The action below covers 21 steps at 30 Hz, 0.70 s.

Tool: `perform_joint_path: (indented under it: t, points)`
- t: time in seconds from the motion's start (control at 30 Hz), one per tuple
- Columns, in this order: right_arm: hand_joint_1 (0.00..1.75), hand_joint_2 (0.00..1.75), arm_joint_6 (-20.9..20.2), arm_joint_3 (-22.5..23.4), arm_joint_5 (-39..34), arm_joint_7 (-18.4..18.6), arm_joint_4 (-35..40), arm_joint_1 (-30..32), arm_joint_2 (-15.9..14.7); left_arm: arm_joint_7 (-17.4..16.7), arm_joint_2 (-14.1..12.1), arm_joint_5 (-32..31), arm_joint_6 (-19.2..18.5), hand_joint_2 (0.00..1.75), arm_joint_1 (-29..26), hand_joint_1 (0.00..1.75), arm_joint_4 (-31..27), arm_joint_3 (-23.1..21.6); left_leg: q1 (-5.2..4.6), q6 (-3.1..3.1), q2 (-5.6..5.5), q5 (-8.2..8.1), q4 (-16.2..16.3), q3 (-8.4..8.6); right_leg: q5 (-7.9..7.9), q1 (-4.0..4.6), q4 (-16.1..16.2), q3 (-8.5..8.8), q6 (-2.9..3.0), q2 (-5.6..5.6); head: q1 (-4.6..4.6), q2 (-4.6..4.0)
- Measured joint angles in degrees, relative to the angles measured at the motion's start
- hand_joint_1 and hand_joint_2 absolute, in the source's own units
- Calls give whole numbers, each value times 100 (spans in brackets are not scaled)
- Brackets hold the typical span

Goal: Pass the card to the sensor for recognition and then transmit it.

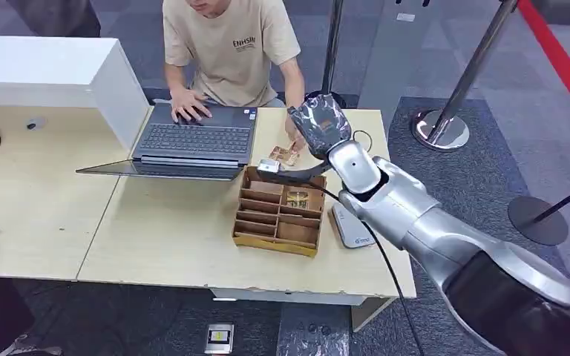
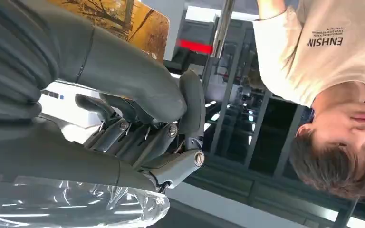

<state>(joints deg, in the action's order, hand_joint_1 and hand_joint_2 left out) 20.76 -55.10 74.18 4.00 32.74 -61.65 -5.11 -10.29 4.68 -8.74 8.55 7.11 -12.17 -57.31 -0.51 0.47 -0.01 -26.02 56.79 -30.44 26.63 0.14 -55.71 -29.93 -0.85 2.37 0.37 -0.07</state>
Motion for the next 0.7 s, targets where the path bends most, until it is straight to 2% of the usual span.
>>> perform_joint_path:
  t: [0.23,0.43,0.7]
  points:
    - [175,175,70,-59,28,85,-31,-3,-9,-11,0,-20,-20,0,1,0,0,0,0,0,0,0,0,0,0,0,0,0,0,0,0,0]
    - [175,175,306,-57,186,127,-48,-2,-11,-17,2,-57,-33,0,7,0,0,-2,0,0,0,0,0,0,0,0,0,0,0,0,0,0]
    - [175,175,352,-55,195,151,-79,8,-2,-31,11,-66,-33,0,14,0,0,0,0,0,0,0,0,0,0,0,0,0,0,0,0,0]
